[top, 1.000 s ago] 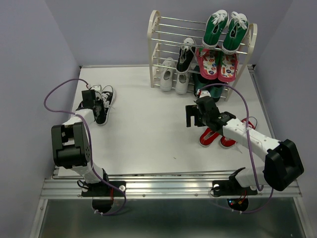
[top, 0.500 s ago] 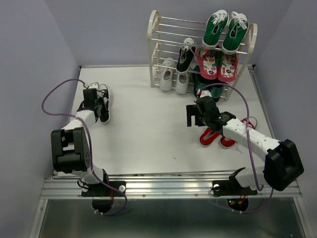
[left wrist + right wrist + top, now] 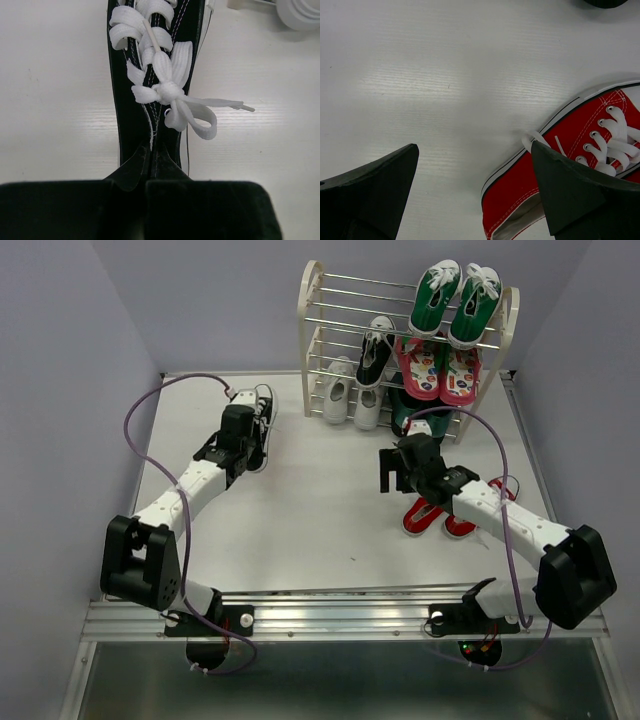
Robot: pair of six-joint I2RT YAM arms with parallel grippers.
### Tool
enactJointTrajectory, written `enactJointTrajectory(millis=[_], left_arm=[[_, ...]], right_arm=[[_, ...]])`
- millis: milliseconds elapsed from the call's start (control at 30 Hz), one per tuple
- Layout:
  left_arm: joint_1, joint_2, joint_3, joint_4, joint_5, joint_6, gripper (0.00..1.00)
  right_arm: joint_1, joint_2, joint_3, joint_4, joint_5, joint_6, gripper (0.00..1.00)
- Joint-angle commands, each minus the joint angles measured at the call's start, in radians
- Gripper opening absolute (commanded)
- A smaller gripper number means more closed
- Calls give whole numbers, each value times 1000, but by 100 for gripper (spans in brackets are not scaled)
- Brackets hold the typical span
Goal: Place and organize the shoes onto the shoe shelf
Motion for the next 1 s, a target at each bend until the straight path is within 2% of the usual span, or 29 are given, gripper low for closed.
enactJointTrajectory(millis=[0, 267, 500, 967], left_arm=[[-101, -106, 156, 58, -102, 20, 0], [-256, -33, 348, -63, -153, 39, 0], [-333, 20, 462, -132, -176, 43, 0], [-349, 250, 739, -191, -198, 105, 0]], right_arm=[[-2, -40, 12, 34, 36, -8, 100], [-2, -51, 5, 34, 61, -5, 100], [-2, -73, -2, 34, 99, -12, 100], [-2, -85, -14, 34, 140, -13, 100]])
